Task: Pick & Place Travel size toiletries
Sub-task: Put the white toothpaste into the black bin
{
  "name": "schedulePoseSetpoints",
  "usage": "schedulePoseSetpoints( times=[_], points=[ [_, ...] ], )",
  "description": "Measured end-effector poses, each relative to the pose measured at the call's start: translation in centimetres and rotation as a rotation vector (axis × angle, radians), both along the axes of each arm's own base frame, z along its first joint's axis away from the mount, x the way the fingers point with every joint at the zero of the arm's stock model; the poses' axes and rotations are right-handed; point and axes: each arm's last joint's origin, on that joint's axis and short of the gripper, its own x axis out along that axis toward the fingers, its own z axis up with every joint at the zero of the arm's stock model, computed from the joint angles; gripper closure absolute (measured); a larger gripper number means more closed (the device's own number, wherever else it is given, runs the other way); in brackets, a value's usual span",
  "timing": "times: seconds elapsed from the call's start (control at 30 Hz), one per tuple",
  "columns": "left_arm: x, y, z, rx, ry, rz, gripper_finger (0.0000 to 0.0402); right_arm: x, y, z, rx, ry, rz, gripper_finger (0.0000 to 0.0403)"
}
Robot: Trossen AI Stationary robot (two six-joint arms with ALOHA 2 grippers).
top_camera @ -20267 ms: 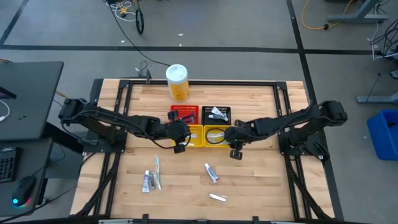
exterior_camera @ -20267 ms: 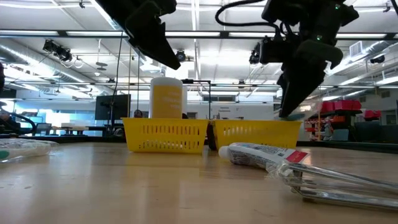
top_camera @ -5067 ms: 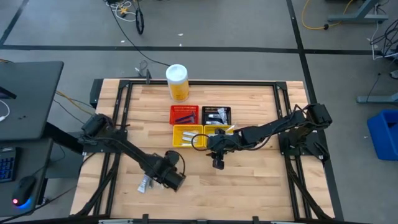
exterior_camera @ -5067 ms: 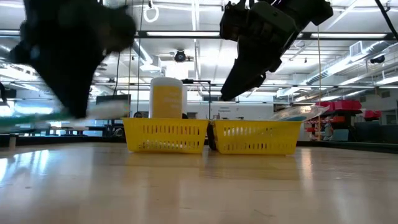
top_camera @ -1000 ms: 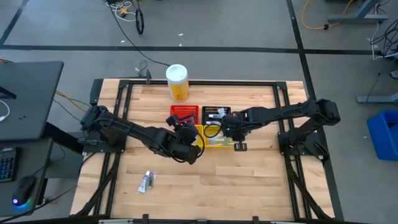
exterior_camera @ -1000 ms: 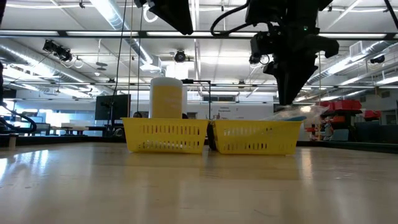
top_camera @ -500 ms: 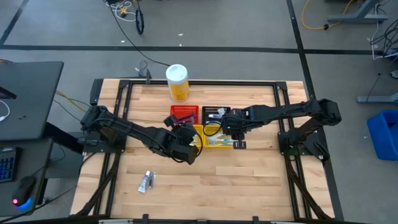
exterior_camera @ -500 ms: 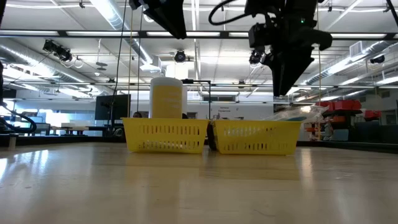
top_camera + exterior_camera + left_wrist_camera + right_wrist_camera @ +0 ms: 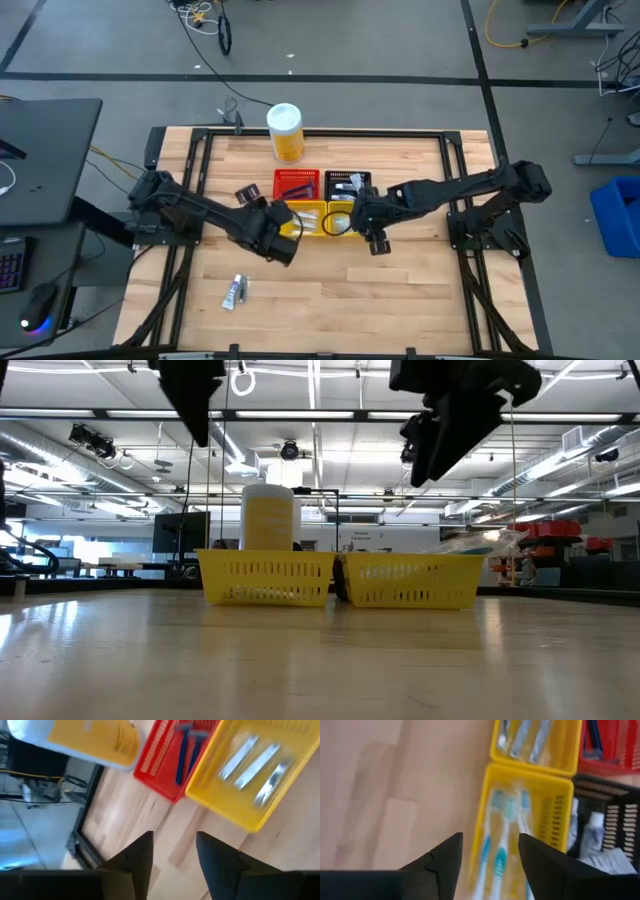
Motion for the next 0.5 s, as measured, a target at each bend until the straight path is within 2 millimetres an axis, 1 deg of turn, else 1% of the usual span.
schedulePoseSetpoints(
  times=[0.07,0.13,0.3,0.4,0.5],
  points=[
    [-0.5,-0.4,-0.5,-0.013,0.031,-0.013,0.0236,0.1,0.4,0.1,0.017,-0.023,-0.013,0.019],
    [-1.0,-1.0,-1.2,-0.078,0.035,-0.017,0.0231,0.2,0.8,0.1,0.03,-0.033,-0.022,0.0182],
    [-2.0,-2.0,-3.4,-0.248,-0.044,-0.031,0.0231,0.4,1.6,0.2,0.043,-0.071,-0.013,0.0174],
    [-3.0,-2.0,-4.8,-0.36,-0.098,-0.015,0.0231,0.5,1.9,0.3,0.048,-0.094,-0.002,0.0176],
    [-4.1,-1.7,-6.7,-0.484,-0.163,0.045,0.023,0.7,2.1,0.4,0.052,-0.113,0.003,0.0182]
  ],
)
